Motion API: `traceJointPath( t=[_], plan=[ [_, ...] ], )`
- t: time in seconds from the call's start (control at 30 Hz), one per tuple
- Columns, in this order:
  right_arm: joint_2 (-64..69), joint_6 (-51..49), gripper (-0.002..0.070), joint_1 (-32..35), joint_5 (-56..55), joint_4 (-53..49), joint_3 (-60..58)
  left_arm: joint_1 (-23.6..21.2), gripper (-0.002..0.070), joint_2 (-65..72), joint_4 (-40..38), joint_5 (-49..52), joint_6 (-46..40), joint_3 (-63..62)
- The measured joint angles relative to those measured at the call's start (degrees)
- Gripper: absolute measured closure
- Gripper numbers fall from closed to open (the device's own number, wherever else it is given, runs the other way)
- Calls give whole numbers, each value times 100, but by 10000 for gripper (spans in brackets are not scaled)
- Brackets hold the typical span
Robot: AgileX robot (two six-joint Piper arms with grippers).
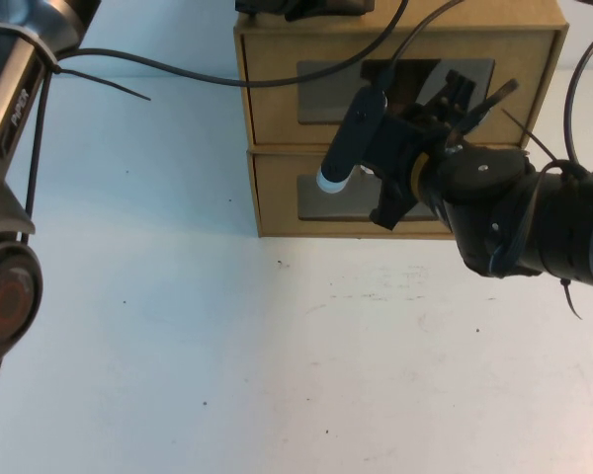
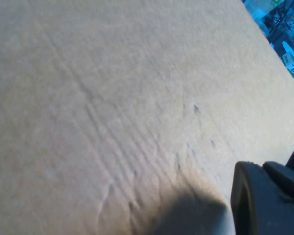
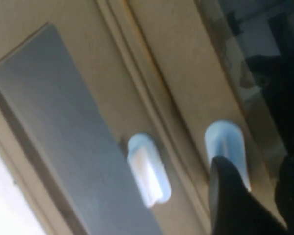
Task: Open the shoe box
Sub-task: 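Pull the top drawer of the cardboard box fully open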
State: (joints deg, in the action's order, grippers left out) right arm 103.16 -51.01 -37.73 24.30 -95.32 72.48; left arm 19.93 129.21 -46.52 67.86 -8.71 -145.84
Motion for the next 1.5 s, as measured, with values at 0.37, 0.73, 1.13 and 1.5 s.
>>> traceJointPath(
  t=[0.37,0.73,1.13,1.5],
  plan=[
    [120,0,479,0,-24,-14,229,0,679,0,-16,0,11,0],
    [79,100,442,0,102,420,229,0,679,0,-30,0,23,0],
    [-489,1627,363,-47,20,2277,229,0,679,0,-77,0,23,0],
    [-7,1843,311,-47,-174,1345,229,-12,679,0,-147,0,23,0]
  ],
)
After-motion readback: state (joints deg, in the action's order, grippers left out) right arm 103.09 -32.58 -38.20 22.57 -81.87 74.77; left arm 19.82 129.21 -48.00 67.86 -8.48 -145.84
